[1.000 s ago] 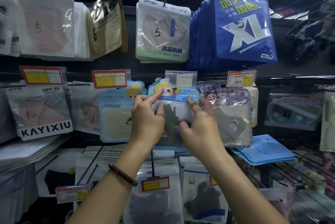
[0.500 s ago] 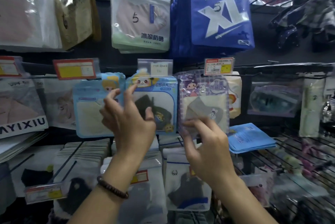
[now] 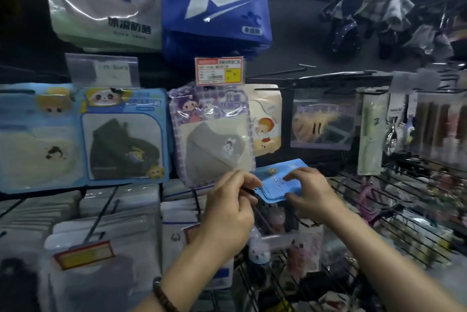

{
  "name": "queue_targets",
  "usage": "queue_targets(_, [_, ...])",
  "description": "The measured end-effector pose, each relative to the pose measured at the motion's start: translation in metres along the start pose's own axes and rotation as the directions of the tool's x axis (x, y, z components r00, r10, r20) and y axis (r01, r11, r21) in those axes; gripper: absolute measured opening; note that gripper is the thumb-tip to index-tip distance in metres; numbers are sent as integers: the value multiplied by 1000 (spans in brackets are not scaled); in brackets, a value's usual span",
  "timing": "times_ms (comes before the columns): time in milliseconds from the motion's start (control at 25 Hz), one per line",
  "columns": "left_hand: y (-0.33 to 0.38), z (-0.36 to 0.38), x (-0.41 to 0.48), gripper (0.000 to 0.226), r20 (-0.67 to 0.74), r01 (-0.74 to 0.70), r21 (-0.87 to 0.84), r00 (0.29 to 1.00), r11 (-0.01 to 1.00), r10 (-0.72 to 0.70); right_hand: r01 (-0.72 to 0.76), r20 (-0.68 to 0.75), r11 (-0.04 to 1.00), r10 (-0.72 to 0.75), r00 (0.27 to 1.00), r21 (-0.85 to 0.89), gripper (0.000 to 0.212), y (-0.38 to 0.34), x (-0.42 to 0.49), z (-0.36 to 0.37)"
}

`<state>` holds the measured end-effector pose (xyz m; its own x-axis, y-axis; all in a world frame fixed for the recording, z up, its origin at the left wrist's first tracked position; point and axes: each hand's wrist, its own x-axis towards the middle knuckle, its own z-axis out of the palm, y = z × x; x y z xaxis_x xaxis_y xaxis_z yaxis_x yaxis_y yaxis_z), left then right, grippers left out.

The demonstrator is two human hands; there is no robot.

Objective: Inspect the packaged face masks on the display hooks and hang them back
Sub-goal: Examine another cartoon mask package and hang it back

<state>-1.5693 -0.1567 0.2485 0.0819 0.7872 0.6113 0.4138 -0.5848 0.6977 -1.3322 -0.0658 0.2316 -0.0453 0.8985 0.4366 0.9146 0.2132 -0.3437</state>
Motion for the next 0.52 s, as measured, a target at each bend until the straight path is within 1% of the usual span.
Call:
queue_targets(80, [-4, 21, 15, 50, 51, 66, 69, 996, 995, -70, 12, 108, 999, -6, 994, -52, 60, 10, 13, -3])
queue_targets(120, [-4, 30, 21, 50, 60, 74, 135, 995, 988, -83, 13, 149, 997, -2, 989, -77, 67, 16, 19, -4])
queue_targets(200, [-1, 44, 32, 47, 72, 82, 262, 992, 962, -104, 28, 206, 989, 3, 979, -145, 73, 29, 25, -3])
queue_targets(240, [1, 49, 36, 46, 72, 92, 292, 990, 952, -118, 40, 220, 984, 0, 976, -175, 72, 34, 27, -3])
queue_targets(320, [5, 55, 40, 43, 79, 122, 308, 985, 944, -153, 57, 219, 983, -18, 975, -174, 69, 42, 28, -2])
queue_targets(400, [8, 62, 43, 42, 97, 197, 295, 967, 935, -235, 71, 213, 987, -39, 976, -143, 65, 48, 28, -1])
queue_targets(520, [8, 75, 57, 42, 115, 292, 234, 939, 927, -325, 105, 208, 984, -75, 975, -141, 64, 56, 31, 1])
